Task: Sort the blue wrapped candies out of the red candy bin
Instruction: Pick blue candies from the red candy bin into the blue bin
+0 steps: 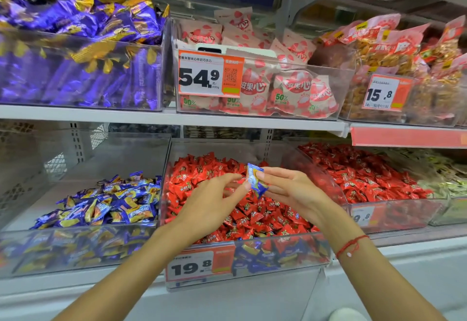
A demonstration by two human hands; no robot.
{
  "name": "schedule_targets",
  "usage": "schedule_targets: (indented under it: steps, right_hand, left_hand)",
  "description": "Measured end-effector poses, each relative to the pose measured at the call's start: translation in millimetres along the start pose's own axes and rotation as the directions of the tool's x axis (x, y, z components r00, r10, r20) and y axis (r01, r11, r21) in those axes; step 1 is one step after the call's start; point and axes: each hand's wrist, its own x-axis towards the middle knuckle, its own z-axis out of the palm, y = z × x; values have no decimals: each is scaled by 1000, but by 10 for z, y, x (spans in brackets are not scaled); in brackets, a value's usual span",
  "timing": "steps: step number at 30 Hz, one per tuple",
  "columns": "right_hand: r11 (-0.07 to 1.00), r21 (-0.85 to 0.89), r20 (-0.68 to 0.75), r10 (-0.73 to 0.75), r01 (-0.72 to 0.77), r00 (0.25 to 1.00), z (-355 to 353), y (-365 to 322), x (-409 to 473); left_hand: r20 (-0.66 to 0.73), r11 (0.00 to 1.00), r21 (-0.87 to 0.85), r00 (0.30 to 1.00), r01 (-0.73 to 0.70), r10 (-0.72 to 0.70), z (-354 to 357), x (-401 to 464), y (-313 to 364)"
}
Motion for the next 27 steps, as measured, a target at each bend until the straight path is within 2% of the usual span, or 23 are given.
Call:
schedule_targets:
  steps: [2,4,7,10,11,13,15,19,20,22,25,27]
  right_hand:
    - [999,-29,29,-33,34,999,77,-53,-17]
    - [991,-106,77,-78,86,994,96,-135,-42]
    - [955,-254,202,-104,155,974,7,-277,-103]
    - [858,-483,127,-129,175,984,-204,-431,-162]
    - [778,-611,60,-137,144,989,-292,-442,-157]
    - [518,-855,-86,-121,-11,989,-445,-377,-110]
    - [298,-943,-181,-85,-148,980,-519,-204,-25]
    - [90,-980,-174,26,-175,984,-463,161,68]
    - [70,-983,-168,25,-169,986,-437,211,70]
    - [110,-982,-155,-25,-151,988,-424,250,101]
    - [296,-948,-143,-64,-118,988,-479,149,113]
    - [472,-879,-149,-125,-74,981,-510,5,67]
  left_hand:
    - [56,959,-272,996,77,-64,42,10,52]
    - [58,881,-456,992,127,-113,54,21,71]
    - [51,798,-583,987,153,-152,29,21,70]
    - [126,739,-630,971,238,-205,-21,17,108]
    - [156,736,-615,959,283,-238,-23,24,127]
    - [209,714,-578,918,395,-338,-5,47,129]
    - [250,653,-594,880,470,-405,8,68,116]
    - [312,556,-663,861,501,-402,-24,29,132]
    - [323,544,-670,858,505,-399,-37,18,132]
    - [340,517,-686,854,512,-394,-62,14,116]
    - [344,519,-675,846,525,-407,-67,42,63]
    - [325,533,-668,847,520,-420,-68,59,58]
